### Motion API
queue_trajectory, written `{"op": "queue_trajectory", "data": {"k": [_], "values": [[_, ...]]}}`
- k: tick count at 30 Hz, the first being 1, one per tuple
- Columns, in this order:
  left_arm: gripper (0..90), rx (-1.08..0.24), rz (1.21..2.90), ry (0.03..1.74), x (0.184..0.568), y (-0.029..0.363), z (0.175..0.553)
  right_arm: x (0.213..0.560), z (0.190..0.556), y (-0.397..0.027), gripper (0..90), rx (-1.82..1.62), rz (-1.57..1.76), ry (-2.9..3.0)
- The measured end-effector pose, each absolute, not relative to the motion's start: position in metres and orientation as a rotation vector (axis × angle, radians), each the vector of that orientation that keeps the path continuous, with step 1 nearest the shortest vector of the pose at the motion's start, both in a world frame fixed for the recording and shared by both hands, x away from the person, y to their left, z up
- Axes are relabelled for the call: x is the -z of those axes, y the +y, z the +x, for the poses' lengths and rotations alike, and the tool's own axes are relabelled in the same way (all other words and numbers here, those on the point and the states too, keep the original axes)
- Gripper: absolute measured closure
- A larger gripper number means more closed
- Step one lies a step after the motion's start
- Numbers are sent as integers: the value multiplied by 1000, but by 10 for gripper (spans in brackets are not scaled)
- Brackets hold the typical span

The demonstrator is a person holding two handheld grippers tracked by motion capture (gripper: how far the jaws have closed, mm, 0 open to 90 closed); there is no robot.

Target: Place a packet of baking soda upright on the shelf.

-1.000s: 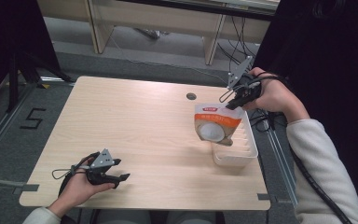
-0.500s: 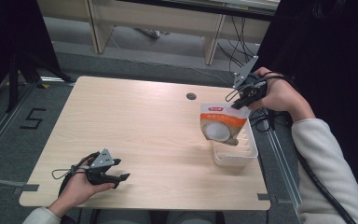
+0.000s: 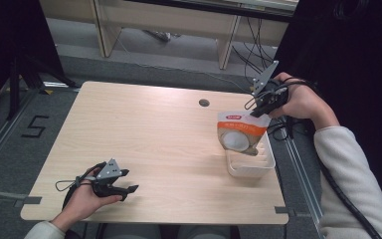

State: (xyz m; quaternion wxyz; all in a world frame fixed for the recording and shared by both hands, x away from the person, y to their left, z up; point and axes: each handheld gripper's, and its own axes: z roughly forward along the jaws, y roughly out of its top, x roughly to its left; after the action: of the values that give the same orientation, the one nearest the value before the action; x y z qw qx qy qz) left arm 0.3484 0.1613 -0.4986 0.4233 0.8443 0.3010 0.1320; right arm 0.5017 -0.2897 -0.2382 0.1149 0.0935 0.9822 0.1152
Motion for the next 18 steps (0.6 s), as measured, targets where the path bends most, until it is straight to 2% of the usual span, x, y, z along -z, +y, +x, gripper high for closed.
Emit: {"op": "queue_trajectory", "data": {"k": [18], "values": [[335,-331,2111,758,499,161,348,240,503,-298,900,-320,260,2900]]}}
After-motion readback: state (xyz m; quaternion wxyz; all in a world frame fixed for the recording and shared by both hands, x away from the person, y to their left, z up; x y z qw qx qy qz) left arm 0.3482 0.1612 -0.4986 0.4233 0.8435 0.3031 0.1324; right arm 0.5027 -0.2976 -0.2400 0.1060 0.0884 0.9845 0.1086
